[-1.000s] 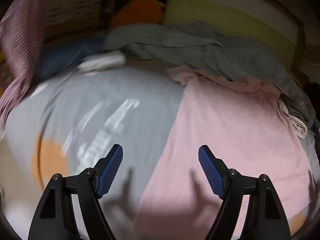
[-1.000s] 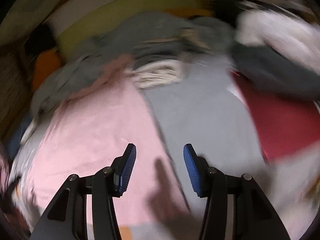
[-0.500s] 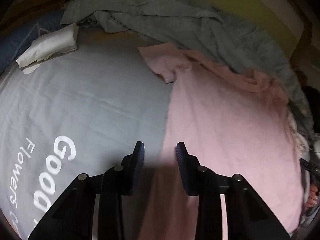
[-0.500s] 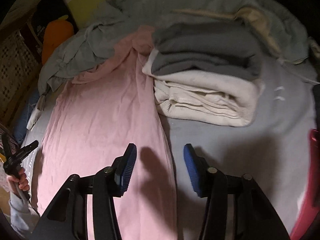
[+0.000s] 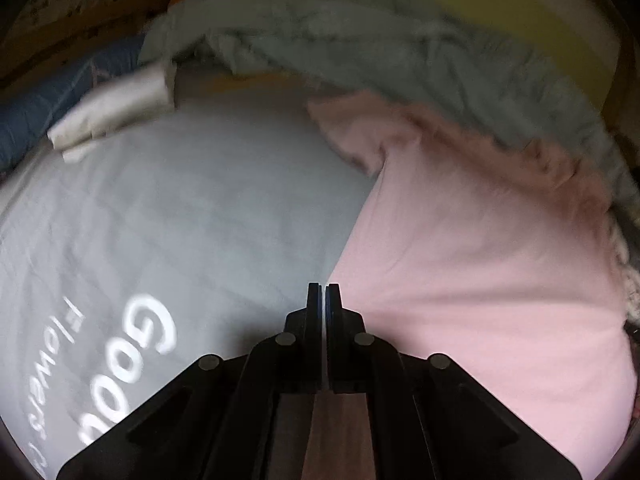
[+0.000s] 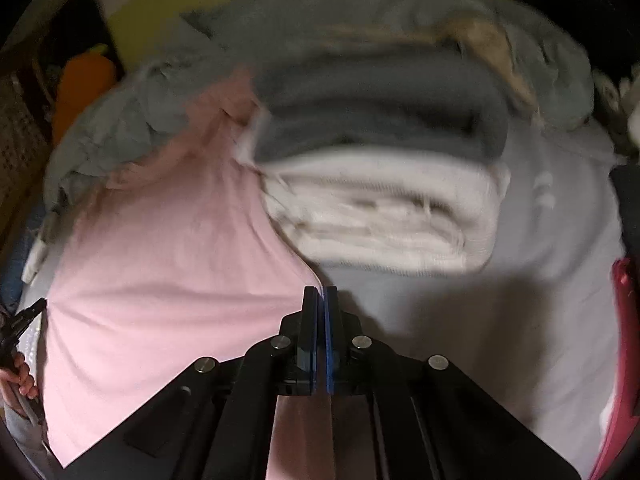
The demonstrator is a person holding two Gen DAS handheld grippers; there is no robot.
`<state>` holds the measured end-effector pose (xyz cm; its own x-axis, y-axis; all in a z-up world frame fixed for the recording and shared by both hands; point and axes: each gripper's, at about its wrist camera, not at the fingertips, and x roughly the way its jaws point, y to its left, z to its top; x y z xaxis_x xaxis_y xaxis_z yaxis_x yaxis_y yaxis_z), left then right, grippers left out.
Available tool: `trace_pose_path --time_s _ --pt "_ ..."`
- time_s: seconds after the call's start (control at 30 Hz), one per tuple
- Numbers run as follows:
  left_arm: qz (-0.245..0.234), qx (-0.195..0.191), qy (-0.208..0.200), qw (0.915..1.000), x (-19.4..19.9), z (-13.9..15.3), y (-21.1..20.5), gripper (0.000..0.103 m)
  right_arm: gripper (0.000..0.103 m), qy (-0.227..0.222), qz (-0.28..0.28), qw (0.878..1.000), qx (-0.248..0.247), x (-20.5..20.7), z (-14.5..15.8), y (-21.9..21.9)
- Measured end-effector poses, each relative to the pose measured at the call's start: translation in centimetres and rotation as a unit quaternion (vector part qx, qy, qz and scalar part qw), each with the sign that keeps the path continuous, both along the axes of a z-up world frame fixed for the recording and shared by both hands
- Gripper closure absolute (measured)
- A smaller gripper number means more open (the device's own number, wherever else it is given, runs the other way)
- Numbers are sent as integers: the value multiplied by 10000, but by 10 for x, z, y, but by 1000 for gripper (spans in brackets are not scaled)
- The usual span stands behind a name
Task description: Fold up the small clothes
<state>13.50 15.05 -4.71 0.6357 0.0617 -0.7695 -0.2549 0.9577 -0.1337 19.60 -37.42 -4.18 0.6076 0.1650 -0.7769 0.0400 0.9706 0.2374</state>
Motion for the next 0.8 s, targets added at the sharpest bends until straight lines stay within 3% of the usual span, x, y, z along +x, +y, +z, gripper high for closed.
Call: trace_pose_path --time_s 0.17,0.23,0.3,0.37,0.4,0.43,0.53,0.6,0.7,0.8 --pt "-28 342 47 9994 1 2 -7 100 101 -141 38 9996 -258 -3 0 7" --pt "-7 577 -1 9983 -3 6 -12 95 101 -209 52 9996 -188 -4 0 4" --pt "-7 846 -353 9958 -15 20 -19 95 97 -271 107 9995 -107 -8 6 1" --pt "-137 934 -924 9912 -38 43 -27 84 93 -429 202 9988 77 -21 22 -3" --pt "-144 986 -1212 9876 -53 55 -30 71 93 -670 263 9974 73 -33 36 -4" --pt "-130 1033 -1475 9836 -66 67 -34 68 90 -822 269 9963 16 -42 45 -4" --pt "-242 1040 -2199 9697 -106 100 -45 68 65 -1609 229 9866 -118 -91 85 -7" --pt "-294 932 -2615 9603 -135 119 -51 68 61 -1862 201 9823 -53 -116 100 -6" --pt "-319 825 -2948 9514 -177 131 -55 68 61 -1985 288 9795 184 -160 110 -6" --pt "-326 828 -2928 9520 -206 125 -57 68 61 -1988 219 9797 114 -204 104 -12"
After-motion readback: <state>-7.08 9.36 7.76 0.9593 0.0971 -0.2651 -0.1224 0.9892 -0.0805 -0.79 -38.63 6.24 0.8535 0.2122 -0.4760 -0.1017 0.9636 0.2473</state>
